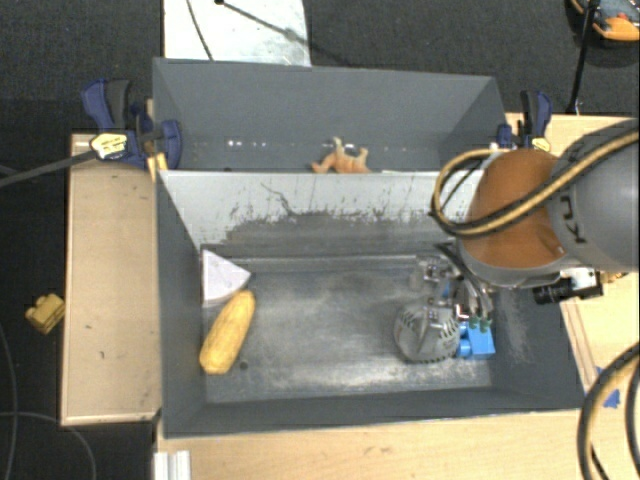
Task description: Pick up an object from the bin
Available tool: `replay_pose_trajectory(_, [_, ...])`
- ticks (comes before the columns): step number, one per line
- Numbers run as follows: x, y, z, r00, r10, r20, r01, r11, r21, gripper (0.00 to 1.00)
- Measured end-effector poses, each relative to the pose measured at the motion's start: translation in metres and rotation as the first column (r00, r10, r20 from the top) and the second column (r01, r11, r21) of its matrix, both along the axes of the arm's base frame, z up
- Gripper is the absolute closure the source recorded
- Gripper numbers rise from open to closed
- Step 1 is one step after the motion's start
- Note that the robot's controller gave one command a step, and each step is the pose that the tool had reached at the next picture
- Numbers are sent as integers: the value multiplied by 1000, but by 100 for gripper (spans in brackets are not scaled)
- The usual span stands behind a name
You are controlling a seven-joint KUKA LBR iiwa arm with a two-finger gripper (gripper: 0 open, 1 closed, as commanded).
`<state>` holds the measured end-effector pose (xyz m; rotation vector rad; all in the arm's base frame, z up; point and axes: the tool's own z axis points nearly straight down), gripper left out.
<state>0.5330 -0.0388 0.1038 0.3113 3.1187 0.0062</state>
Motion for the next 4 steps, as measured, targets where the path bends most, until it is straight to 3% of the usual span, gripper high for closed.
replay_pose_trajectory(1, [-5,-12,-16,1000,24,17,-24,1000,1,100])
replay_pose_trajectory(2, [-5,-12,-16,1000,25,17,-25,1000,1,100])
replay_pose_trajectory(3, [-16,-14,18,1000,11,-9,-11,1000,-2,100])
replay_pose_trajectory(4, [-8,-14,38,1000,21,7,-21,1000,-5,100])
